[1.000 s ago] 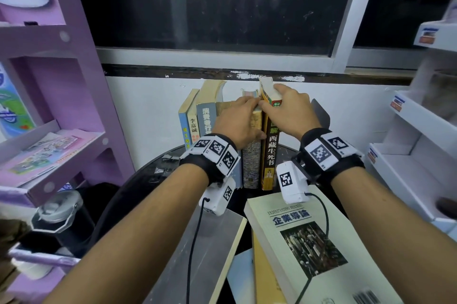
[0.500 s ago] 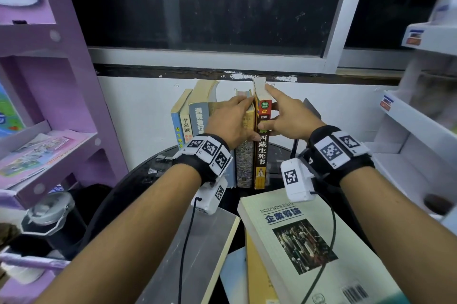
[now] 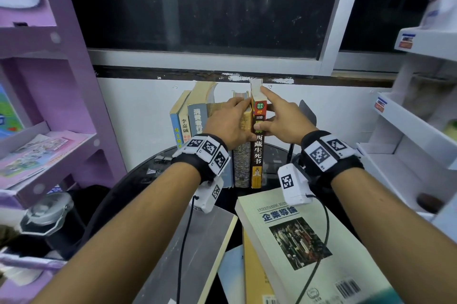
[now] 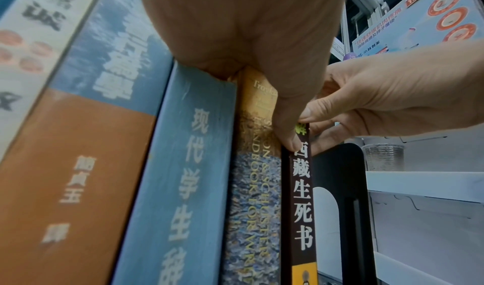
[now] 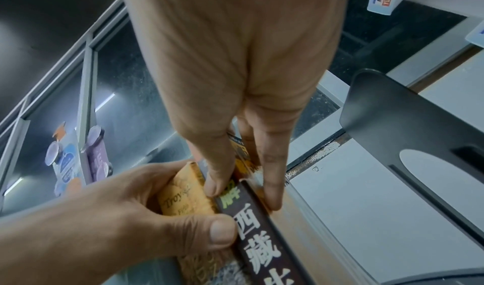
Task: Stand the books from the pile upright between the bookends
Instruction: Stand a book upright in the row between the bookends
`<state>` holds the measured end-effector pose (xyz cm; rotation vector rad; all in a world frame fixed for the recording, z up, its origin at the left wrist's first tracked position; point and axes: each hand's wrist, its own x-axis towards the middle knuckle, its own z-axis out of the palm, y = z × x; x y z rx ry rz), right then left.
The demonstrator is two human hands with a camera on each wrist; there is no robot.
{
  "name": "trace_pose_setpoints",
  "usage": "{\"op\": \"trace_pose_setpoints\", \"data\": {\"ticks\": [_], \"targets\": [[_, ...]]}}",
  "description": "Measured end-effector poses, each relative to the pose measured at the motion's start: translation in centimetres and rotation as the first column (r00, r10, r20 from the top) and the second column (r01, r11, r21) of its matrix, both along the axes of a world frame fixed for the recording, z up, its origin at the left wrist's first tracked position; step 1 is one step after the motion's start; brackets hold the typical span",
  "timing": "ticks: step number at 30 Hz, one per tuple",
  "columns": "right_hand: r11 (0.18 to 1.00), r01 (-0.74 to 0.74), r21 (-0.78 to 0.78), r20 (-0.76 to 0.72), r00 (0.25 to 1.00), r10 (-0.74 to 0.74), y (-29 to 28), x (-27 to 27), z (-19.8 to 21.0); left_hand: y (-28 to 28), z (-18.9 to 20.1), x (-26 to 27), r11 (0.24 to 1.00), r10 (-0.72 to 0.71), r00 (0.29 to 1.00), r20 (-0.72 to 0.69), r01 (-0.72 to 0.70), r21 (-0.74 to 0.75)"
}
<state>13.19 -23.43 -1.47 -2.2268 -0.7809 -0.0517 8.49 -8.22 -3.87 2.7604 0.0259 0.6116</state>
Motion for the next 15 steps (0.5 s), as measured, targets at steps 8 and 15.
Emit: {"op": "trace_pose_setpoints", "data": {"ticks": [8, 15], "targets": [[1.0, -0.009, -0.016, -0.035, 0.999, 0.009, -0.6, -0.5, 0.0, -0.4, 0.6, -1.0, 0.998, -0.022, 1.0, 0.001, 0.022, -0.051], [1.0, 0.003, -0.025, -0.102, 0.995, -0.006, -2.6, -2.2, 0.8, -1.1, -0.1, -3.6, 0.992, -0.06, 0.993, 0.099, 0.07, -0.104]]}}
